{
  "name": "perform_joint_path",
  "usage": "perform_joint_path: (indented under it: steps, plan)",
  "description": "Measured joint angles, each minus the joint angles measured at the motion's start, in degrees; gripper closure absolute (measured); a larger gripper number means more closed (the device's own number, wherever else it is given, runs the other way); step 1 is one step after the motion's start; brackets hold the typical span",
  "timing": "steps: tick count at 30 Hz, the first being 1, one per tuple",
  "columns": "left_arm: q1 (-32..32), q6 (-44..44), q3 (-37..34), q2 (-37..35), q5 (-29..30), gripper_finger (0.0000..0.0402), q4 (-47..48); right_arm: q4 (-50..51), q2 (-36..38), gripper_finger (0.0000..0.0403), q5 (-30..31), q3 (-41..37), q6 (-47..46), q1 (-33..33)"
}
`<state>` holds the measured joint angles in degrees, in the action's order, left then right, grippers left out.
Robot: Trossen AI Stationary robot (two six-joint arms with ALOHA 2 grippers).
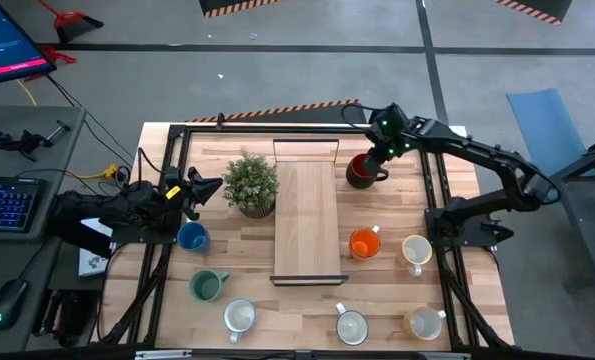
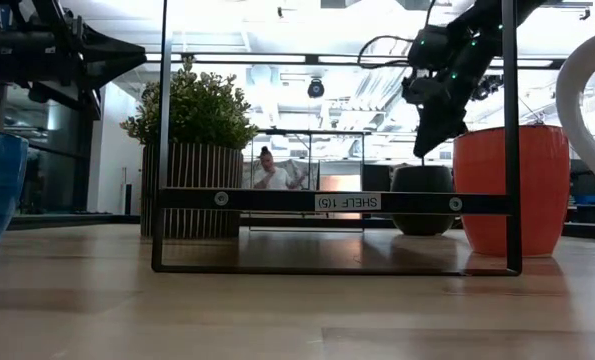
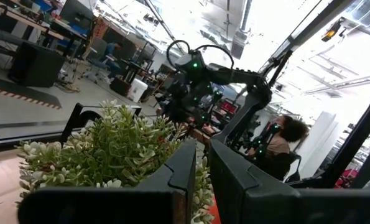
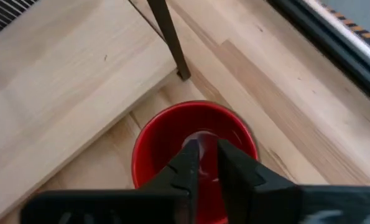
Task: Place coffee mugs
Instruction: Put the black mug on the shelf
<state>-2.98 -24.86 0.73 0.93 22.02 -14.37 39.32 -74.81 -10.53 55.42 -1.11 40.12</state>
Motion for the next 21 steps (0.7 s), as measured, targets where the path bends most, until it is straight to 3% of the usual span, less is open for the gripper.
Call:
perform_joint_path:
  steps: [9,21]
  plan:
    - [0.02,0.00,0.00,0.00,0.02,0.0367,0.00,1.97,-2.24,0.0285,6.34,0.00,-0.30,0.00]
    - [0.01,-0.02,0.00,0.00,0.02,0.0367,0.00,3.84,-3.82,0.0281,8.51,0.00,-0.97,-0.04]
